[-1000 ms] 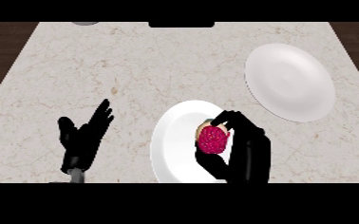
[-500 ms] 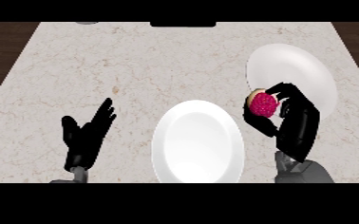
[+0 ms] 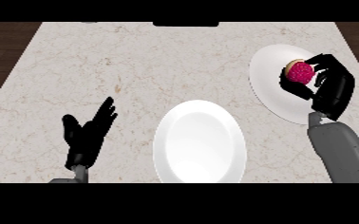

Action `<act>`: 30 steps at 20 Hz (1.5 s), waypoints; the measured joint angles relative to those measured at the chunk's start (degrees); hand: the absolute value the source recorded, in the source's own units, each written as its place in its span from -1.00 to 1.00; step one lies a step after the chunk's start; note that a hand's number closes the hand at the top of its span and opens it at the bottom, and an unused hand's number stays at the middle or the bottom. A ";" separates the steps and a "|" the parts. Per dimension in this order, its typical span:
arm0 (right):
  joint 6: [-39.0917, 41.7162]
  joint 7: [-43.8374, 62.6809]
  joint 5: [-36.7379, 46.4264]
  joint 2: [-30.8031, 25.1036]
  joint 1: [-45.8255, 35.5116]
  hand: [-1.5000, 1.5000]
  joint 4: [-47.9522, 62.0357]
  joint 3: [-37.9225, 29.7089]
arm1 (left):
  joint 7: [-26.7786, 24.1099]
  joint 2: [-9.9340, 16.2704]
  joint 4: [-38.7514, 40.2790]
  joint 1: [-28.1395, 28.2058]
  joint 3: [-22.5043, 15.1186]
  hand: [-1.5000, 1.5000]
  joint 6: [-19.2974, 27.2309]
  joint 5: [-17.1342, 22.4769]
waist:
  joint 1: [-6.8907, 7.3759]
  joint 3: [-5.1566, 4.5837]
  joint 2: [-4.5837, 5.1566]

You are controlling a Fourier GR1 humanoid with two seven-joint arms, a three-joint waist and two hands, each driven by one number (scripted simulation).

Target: Pick the cupcake from the plate and place it in the plate

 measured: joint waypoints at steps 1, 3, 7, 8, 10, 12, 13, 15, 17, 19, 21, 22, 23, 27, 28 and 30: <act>0.57 -3.26 -2.49 -0.23 -1.10 1.00 2.59 -1.53 | -0.46 -0.05 -0.07 0.27 -0.02 0.00 -0.10 -0.07 | 0.04 0.01 0.01; 2.12 -9.11 -6.42 -0.89 -3.83 1.00 8.50 -4.61 | -0.01 -0.23 0.18 -0.60 -0.02 0.00 0.08 -0.27 | 0.20 0.03 0.11; 6.15 -13.80 -9.92 -2.50 -8.23 -1.00 20.40 -8.55 | 0.30 -0.81 -0.11 -0.49 -0.74 0.00 0.54 -1.03 | 0.68 -0.04 0.30; 8.19 -12.90 -9.56 -3.98 -9.25 -1.00 23.26 -8.54 | 0.44 -0.82 -0.23 -0.65 -0.85 0.00 0.41 -1.03 | 0.92 -0.04 0.40; 11.83 -12.12 -8.80 -5.42 -10.84 -1.00 28.77 -7.97 | 0.31 -1.15 -0.41 -0.68 -1.28 0.00 0.44 -1.25 | 1.40 -0.06 0.56; 15.42 -12.62 -8.76 -6.01 -13.50 -1.00 33.96 -7.93 | 0.46 -0.79 -0.02 -1.15 -0.99 0.00 -0.12 -0.99 | 1.69 -0.04 0.68; 16.84 -13.61 -9.00 -5.93 -14.51 -1.00 36.36 -8.18 | 0.16 -0.64 0.20 -1.27 -0.89 0.00 -0.40 -0.95 | 1.85 -0.01 0.75; 19.29 -16.93 -10.03 -5.87 -16.12 -1.00 40.28 -9.32 | 0.68 -0.59 0.03 -1.54 -0.95 0.00 -0.57 -0.90 | 2.13 0.05 0.89; 21.42 -20.93 -11.67 -5.62 -17.51 -1.00 43.12 -11.05 | 0.73 -0.39 0.42 -1.96 -0.72 0.00 -0.69 -0.95 | 2.12 0.11 0.96; 22.46 -25.80 -13.67 -4.76 -18.03 -1.00 44.58 -13.11 | 0.22 -0.46 0.89 -2.17 -0.47 0.00 -0.69 -0.93 | 2.02 0.15 0.98; 23.67 -30.32 -16.21 -4.77 -18.43 -1.00 45.45 -15.84 | 0.50 -0.90 0.50 -1.99 -0.81 0.00 -0.32 -1.14 | 1.96 0.19 0.97; 24.13 -32.11 -17.63 -4.82 -18.91 -1.00 45.63 -17.36 | 0.28 -0.72 0.65 -1.95 -0.48 0.00 -0.59 -0.86 | 1.91 0.20 0.98; 24.62 -33.68 -19.02 -4.86 -19.48 -1.00 45.83 -18.85 | -0.18 -0.81 0.82 -1.81 -0.47 0.00 -0.47 -1.02 | 1.82 0.20 0.93; 28.47 -39.68 -24.04 -6.24 -19.59 -1.00 48.43 -24.38 | 0.31 -0.69 0.30 -1.47 -0.27 0.00 -0.36 -1.04 | 1.35 0.11 0.72; 29.67 -40.74 -24.93 -6.92 -19.65 -1.00 49.30 -25.42 | 0.59 -0.70 0.10 -1.32 -0.18 0.00 -0.26 -1.00 | 1.23 0.09 0.67; 32.80 -42.18 -26.64 -8.22 -19.50 -1.00 50.86 -27.22 | 2.08 -0.83 -0.43 -1.81 -0.12 0.00 0.11 -0.94 | 0.97 0.03 0.58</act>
